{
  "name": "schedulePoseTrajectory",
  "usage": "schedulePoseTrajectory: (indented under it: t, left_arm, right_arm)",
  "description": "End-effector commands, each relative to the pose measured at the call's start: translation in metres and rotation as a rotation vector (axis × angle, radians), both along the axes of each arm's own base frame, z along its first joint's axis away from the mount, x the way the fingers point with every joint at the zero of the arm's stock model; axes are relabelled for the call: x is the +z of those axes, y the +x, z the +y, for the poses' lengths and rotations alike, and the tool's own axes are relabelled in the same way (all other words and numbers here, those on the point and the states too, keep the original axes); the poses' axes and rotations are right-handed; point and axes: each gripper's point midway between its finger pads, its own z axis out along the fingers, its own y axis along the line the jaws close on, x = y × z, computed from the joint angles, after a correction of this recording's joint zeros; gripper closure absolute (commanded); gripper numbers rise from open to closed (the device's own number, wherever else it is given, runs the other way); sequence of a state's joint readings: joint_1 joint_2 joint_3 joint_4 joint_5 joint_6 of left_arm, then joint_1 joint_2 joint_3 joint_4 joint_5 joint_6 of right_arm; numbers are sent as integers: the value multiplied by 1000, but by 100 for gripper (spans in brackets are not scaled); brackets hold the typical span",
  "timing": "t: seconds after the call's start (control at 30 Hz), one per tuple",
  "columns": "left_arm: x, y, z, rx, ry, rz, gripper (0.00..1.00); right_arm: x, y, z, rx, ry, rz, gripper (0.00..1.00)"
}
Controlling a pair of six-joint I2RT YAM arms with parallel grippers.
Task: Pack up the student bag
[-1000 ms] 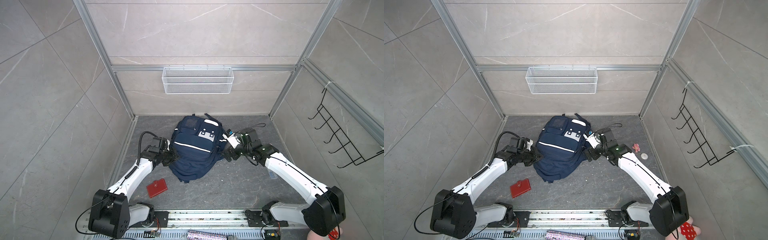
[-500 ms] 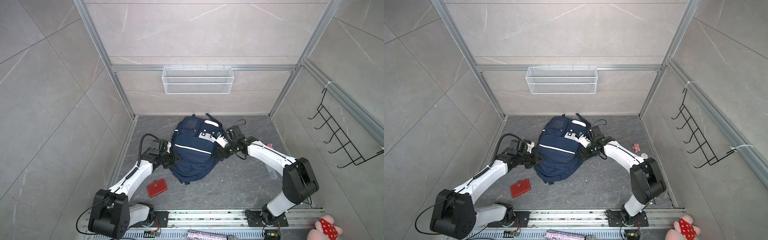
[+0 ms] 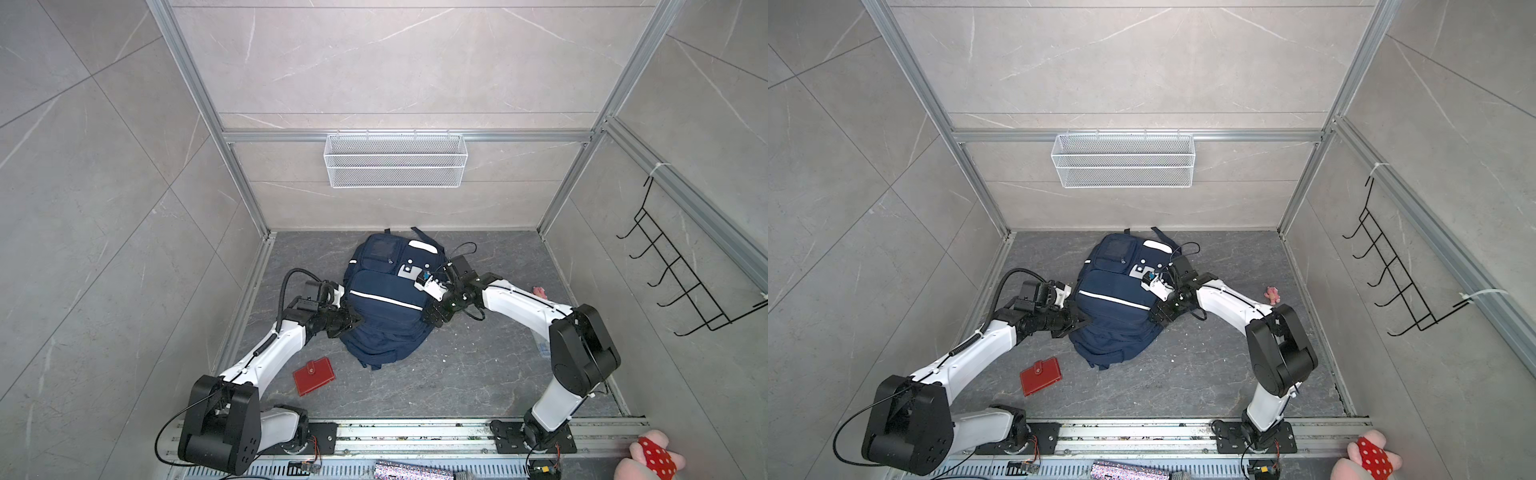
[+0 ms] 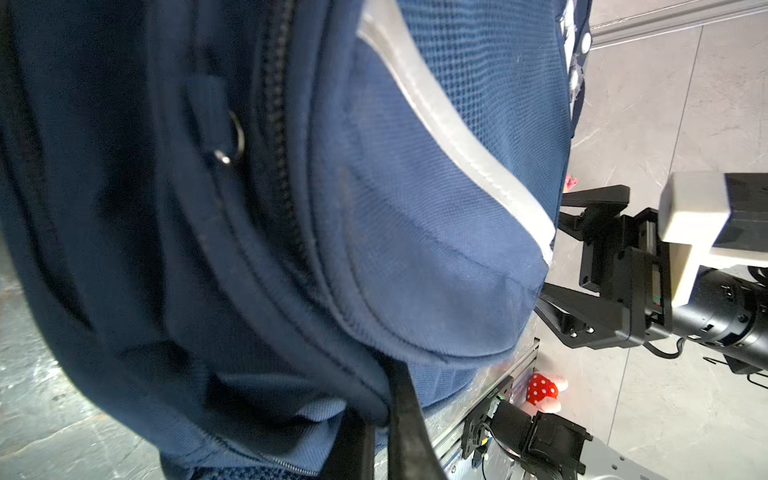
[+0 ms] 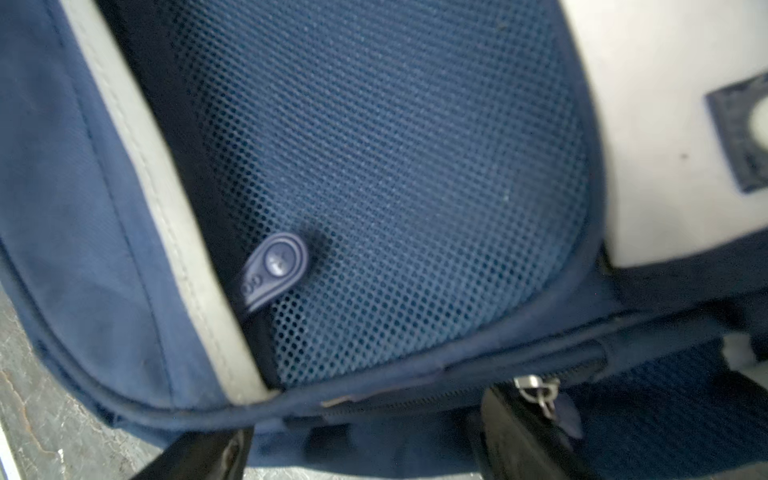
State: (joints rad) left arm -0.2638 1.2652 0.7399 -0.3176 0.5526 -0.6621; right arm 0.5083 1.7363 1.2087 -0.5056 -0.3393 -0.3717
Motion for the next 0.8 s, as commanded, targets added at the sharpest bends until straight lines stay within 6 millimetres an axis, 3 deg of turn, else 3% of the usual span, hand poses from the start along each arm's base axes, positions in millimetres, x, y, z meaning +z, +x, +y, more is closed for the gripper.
schedulePoseTrajectory:
  t: [0.0, 0.43, 0.77]
  left_arm:
    - [13, -15, -22, -143, -102, -32, 100]
    - [20, -17, -32, -213, -159, -39, 100]
    - [26, -17, -34, -226, -170, -48, 100]
  right_arm:
    - [6, -1, 22, 58, 21, -24, 16]
    - [13, -3, 43, 105, 55, -28, 9]
    - [22, -14, 43, 127, 76, -9, 57]
